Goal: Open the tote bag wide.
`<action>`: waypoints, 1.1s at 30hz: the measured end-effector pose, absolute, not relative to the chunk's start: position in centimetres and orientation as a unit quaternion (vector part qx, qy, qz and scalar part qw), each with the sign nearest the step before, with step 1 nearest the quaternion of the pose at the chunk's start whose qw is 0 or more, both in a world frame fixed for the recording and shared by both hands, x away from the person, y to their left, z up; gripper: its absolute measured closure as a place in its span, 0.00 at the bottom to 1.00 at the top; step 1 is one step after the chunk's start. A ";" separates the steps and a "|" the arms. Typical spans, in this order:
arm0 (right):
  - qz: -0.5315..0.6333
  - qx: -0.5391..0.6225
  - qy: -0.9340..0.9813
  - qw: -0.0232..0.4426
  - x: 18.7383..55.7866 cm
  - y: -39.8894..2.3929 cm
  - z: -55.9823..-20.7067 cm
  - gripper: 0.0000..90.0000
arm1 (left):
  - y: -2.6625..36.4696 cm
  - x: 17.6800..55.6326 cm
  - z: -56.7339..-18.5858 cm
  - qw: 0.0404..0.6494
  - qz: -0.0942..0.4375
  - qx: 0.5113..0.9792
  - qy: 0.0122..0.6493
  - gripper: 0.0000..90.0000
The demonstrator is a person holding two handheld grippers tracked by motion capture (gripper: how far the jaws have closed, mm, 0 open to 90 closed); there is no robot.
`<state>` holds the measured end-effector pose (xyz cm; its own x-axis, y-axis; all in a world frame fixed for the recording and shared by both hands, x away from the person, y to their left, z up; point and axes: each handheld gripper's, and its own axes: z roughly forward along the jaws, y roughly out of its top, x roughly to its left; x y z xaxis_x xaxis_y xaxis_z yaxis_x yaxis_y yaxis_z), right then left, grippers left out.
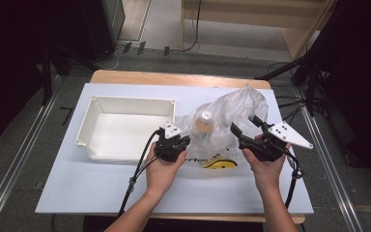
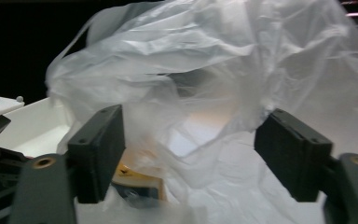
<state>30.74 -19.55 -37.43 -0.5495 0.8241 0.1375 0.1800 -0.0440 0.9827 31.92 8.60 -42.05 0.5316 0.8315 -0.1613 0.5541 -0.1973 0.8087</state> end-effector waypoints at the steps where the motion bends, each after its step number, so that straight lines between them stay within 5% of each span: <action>1: 0.605 0.391 0.642 0.263 31.0 -19.2 -37.3 0.26 | 8.7 31.9 -42.0 0.441 0.159 0.756 0.457 1.00; 5: 0.584 0.389 0.662 0.264 32.2 -17.6 -37.5 0.41 | 8.9 31.8 -41.7 0.443 0.160 0.755 0.456 1.00; 9: 0.559 0.395 0.678 0.268 33.2 -16.4 -38.0 0.82 | 9.3 31.8 -41.7 0.444 0.160 0.755 0.456 1.00; 12: 0.541 0.417 0.681 0.266 34.1 -16.6 -38.5 1.00 | 9.7 31.9 -41.6 0.447 0.156 0.750 0.462 1.00; 28: 0.478 0.519 0.653 0.275 36.1 -22.6 -42.0 1.00 | 13.1 33.2 -41.3 0.478 0.146 0.699 0.511 1.00; 30: 0.507 0.503 0.651 0.258 35.6 -23.0 -41.9 0.92 | 13.0 33.0 -41.0 0.499 0.139 0.699 0.493 0.94; 33: 0.538 0.468 0.654 0.254 34.6 -23.0 -41.1 0.69 | 12.6 32.2 -40.3 0.516 0.145 0.704 0.466 0.72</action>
